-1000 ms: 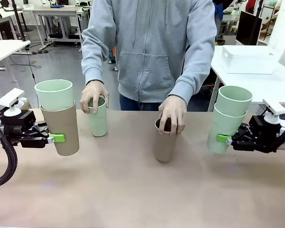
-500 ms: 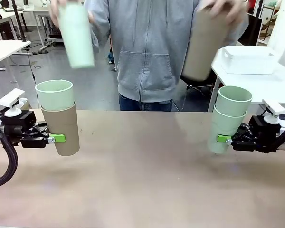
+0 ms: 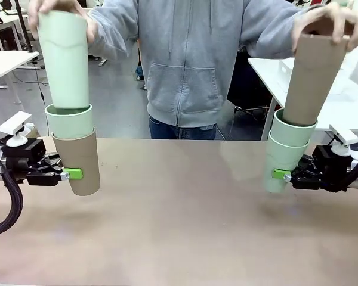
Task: Stack the cups and store them in the basket.
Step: Place the stack of Reusable plastic cups into the Pantry Basket.
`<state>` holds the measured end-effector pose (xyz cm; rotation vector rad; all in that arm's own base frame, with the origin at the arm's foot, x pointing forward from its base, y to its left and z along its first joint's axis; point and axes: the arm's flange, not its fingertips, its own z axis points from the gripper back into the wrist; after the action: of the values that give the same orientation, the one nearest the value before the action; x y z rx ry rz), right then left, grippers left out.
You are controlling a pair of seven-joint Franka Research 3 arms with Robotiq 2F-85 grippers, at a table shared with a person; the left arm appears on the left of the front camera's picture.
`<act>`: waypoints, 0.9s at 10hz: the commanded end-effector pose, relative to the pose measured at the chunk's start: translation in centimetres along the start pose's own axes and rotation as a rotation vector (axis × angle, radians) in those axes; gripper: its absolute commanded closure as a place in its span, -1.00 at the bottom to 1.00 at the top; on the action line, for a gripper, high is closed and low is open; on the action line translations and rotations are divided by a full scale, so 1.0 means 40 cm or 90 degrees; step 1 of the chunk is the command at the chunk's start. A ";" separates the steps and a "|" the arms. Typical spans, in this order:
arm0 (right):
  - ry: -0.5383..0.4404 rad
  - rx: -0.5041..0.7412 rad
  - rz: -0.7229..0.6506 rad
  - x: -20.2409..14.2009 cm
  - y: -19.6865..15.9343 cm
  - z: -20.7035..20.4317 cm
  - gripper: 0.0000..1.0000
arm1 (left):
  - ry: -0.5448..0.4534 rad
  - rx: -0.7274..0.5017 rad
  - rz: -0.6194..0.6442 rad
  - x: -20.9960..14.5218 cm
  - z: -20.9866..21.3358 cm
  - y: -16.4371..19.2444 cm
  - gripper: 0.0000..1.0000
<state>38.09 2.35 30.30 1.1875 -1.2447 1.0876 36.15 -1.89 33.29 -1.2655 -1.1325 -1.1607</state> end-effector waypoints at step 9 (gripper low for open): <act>-0.001 -0.002 0.009 0.009 -0.001 -0.001 -0.68 | -0.008 0.003 0.002 0.013 -0.002 0.000 -0.69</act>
<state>38.09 2.35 30.26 1.1870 -1.2442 1.0873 36.17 -1.87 33.22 -1.2630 -1.1309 -1.1597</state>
